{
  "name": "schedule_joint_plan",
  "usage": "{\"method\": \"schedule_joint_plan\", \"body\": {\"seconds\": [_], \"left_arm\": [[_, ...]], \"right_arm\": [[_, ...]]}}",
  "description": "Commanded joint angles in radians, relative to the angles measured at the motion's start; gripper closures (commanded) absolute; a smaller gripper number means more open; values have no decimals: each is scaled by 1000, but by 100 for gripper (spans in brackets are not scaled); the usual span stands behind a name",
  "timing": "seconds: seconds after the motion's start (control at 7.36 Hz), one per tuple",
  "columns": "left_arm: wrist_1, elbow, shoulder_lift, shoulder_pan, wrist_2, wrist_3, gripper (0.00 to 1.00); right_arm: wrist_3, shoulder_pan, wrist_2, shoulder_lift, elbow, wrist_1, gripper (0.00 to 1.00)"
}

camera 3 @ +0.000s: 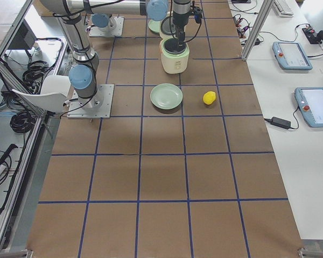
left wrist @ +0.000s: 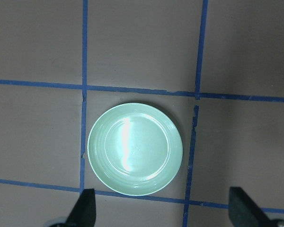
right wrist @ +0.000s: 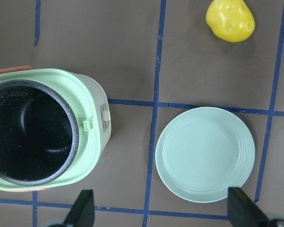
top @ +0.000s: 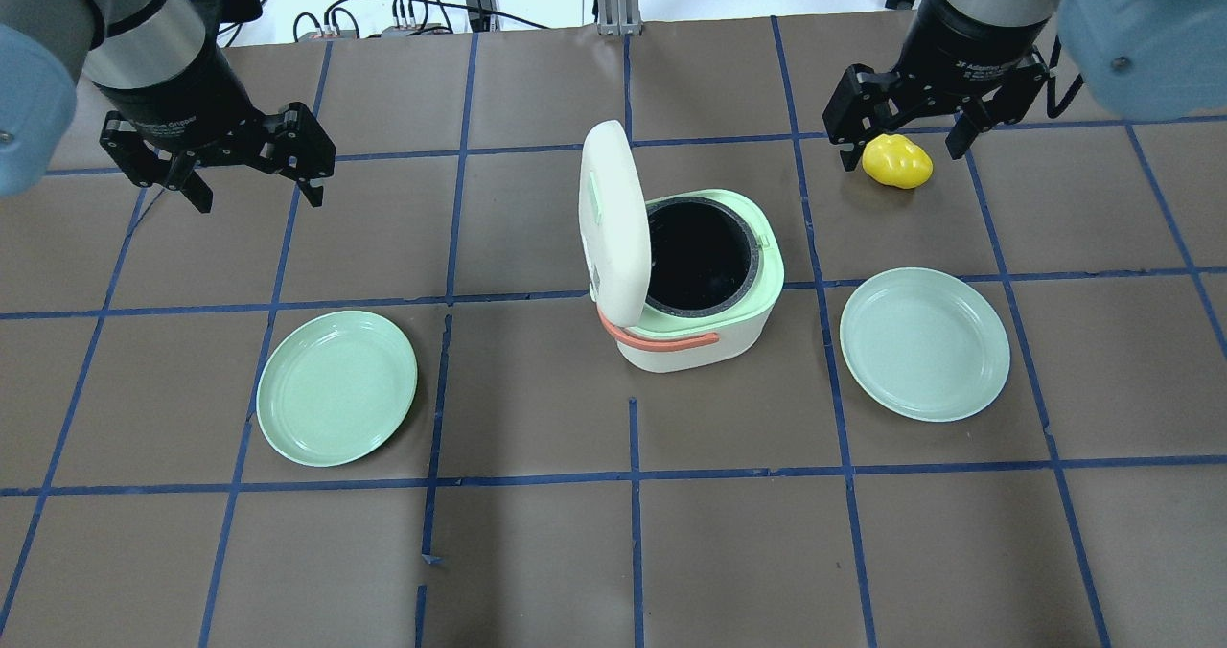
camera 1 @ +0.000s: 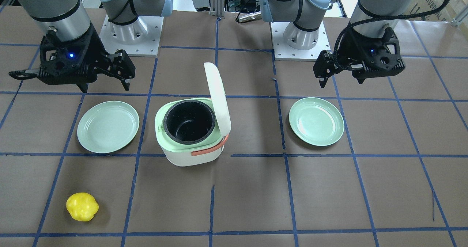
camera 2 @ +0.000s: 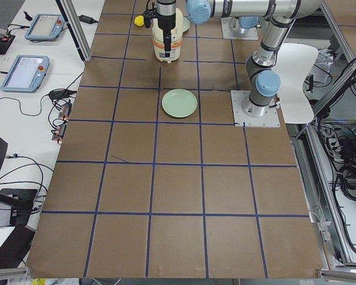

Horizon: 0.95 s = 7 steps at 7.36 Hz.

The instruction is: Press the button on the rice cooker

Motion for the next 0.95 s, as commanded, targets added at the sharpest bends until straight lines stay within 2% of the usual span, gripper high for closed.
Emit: {"method": "schedule_joint_plan", "body": {"seconds": [0.0, 0.81], "left_arm": [[0, 0, 0, 0, 0, 0, 0], [0, 0, 0, 0, 0, 0, 0]], "right_arm": [[10, 6, -1, -12, 12, -1, 0], [0, 4, 1, -13, 22, -3, 0]]}}
